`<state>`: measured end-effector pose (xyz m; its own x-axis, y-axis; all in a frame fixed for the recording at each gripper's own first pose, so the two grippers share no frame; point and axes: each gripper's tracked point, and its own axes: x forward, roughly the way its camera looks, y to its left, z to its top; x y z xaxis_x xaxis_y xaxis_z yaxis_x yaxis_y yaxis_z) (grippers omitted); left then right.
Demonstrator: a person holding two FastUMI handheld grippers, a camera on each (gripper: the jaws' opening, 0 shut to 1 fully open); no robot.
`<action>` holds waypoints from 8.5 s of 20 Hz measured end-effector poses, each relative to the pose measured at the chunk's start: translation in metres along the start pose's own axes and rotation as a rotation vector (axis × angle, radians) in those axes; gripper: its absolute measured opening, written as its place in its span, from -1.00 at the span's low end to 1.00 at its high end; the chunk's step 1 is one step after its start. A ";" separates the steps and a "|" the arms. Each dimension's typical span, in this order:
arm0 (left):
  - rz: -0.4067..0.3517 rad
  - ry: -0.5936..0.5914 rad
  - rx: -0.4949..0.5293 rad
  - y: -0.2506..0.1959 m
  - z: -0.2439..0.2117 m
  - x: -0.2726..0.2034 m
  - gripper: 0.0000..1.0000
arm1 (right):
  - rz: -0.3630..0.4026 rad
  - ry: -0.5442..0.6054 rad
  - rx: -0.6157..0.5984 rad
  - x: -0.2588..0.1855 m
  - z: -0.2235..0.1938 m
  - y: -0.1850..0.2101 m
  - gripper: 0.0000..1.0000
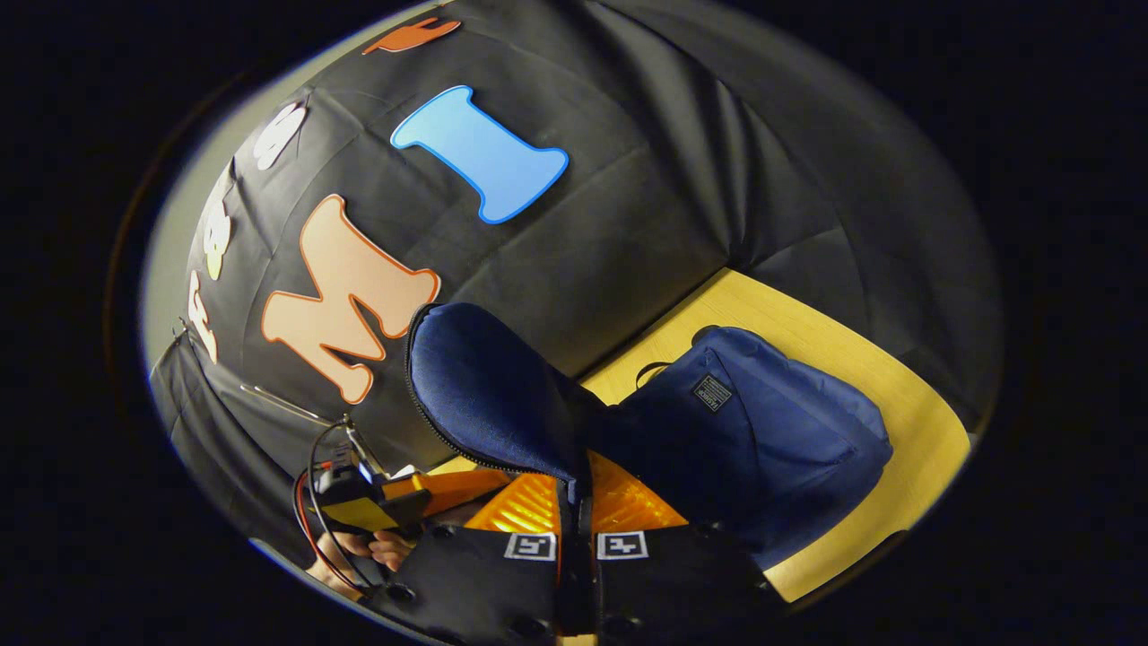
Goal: Open the schoolbag, grab two books from the bookshelf and put them into the schoolbag.
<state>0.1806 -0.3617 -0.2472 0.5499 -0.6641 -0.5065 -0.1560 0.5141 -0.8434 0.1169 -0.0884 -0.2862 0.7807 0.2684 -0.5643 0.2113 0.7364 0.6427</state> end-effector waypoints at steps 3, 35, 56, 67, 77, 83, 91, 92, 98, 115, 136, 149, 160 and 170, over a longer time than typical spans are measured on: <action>-0.038 -0.032 -0.074 -0.005 -0.022 0.016 -0.29 | 0.007 -0.014 0.001 0.001 0.001 0.004 -0.94; 0.376 -0.233 1.146 0.008 0.105 -0.173 0.94 | -0.087 -0.051 -0.020 0.007 0.006 0.002 -0.99; 0.558 -0.521 1.016 0.077 0.281 -0.376 0.95 | -0.155 -0.093 -0.041 0.006 0.012 0.002 -0.99; 0.695 -0.411 0.918 0.168 0.343 -0.370 0.95 | -0.172 -0.103 -0.038 0.010 0.017 0.001 -0.99; 0.743 -0.233 0.780 0.219 0.345 -0.351 0.90 | -0.186 -0.102 -0.036 0.009 0.020 0.000 -0.99; 0.767 -0.155 0.743 0.237 0.344 -0.342 0.79 | -0.191 -0.106 -0.033 0.007 0.023 -0.003 -0.94; 0.799 -0.074 0.716 0.250 0.334 -0.344 -0.27 | -0.195 -0.110 -0.027 0.007 0.024 -0.002 -0.99; 0.797 -0.074 0.715 0.249 0.334 -0.344 -0.29 | -0.194 -0.111 -0.026 0.007 0.024 -0.002 -0.99; 0.776 -0.090 0.661 0.240 0.339 -0.354 -0.30 | -0.196 -0.113 -0.021 0.005 0.026 -0.002 -0.99; 0.513 -0.300 0.516 0.140 0.379 -0.441 -0.31 | -0.184 -0.105 -0.023 0.007 0.019 0.004 -0.99; -0.198 -0.332 0.009 0.008 0.301 -0.350 -0.30 | -0.167 -0.102 -0.008 0.009 0.020 0.009 -0.89; -0.169 -0.060 0.007 -0.023 0.151 -0.160 -0.34 | -0.140 -0.113 0.010 0.004 0.027 0.006 -0.94; -0.092 0.090 -0.012 -0.010 0.047 -0.054 -0.34 | -0.101 -0.094 0.012 -0.001 0.029 0.005 -0.94; -0.109 0.122 -0.086 -0.021 -0.028 0.016 -0.34 | -0.063 -0.081 0.009 0.005 0.022 0.017 -0.94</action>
<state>0.1696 -0.3987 -0.2427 0.4644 -0.7770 -0.4250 -0.1738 0.3906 -0.9040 0.1369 -0.0884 -0.2671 0.8106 0.1705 -0.5602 0.2665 0.7445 0.6121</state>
